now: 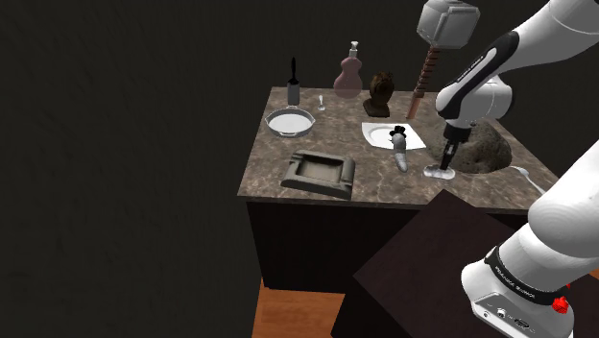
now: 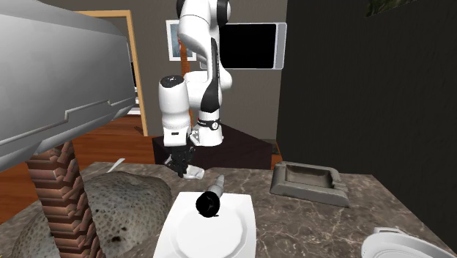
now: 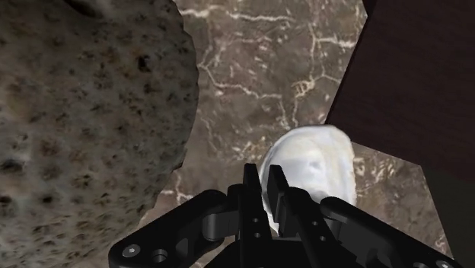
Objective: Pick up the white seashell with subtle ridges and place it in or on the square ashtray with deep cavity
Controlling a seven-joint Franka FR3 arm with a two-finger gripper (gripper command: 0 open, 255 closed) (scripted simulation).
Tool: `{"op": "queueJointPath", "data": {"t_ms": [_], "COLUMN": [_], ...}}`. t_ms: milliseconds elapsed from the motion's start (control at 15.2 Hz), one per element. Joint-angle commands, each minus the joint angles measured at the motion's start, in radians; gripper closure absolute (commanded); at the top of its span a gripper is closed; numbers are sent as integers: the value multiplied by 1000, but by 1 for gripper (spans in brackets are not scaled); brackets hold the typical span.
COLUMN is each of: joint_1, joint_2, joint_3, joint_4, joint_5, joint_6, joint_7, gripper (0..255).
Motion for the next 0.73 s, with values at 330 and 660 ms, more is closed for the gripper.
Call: {"op": "queueJointPath", "data": {"t_ms": [330,660], "joint_1": [9,11], "joint_2": [-102,-170], "joint_3": [-19,-23], "joint_4": [5,16], "joint_5": [-67,-105], "joint_6": [-99,-172], "joint_7": [45,71], "gripper": [255,255]}}
